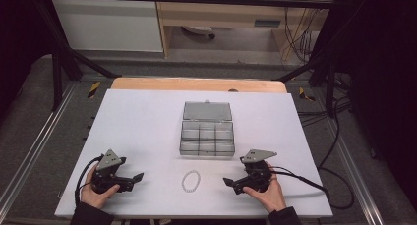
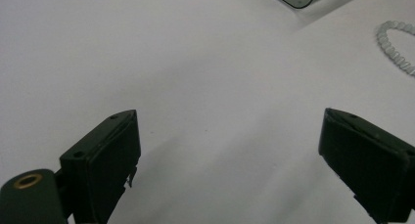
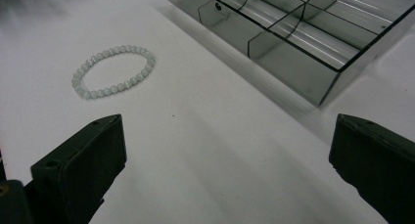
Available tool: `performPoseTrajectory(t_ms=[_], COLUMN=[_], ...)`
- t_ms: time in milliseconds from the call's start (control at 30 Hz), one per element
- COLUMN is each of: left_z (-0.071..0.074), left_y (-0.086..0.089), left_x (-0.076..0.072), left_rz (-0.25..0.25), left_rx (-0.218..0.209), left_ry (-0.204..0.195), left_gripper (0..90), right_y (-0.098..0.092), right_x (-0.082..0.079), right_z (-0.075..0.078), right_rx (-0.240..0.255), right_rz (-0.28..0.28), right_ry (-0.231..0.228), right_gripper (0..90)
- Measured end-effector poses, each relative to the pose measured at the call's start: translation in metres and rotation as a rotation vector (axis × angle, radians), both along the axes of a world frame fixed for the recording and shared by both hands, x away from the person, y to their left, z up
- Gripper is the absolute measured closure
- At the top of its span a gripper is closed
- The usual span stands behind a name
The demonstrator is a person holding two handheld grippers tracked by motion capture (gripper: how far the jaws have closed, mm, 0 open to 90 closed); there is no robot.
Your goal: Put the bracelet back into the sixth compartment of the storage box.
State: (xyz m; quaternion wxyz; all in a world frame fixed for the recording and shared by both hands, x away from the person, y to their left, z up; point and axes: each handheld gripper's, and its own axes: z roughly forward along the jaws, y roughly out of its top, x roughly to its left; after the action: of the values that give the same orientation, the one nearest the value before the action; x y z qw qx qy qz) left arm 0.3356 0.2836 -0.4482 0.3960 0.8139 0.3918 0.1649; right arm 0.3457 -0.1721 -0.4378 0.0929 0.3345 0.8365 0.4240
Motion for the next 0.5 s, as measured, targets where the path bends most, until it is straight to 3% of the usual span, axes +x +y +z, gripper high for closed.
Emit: performPoseTrajectory(t_ms=[500], left_z=[0.0], left_y=[0.0], left_x=[0.0], left_rz=[0.004], left_rx=[0.003], left_ry=[0.0], left_gripper=[7.7], right_y=[0.024], right_x=[0.003], right_z=[0.002], right_rx=[-0.001], right_rz=[0.026], right_ry=[0.006], right_gripper=[2.0])
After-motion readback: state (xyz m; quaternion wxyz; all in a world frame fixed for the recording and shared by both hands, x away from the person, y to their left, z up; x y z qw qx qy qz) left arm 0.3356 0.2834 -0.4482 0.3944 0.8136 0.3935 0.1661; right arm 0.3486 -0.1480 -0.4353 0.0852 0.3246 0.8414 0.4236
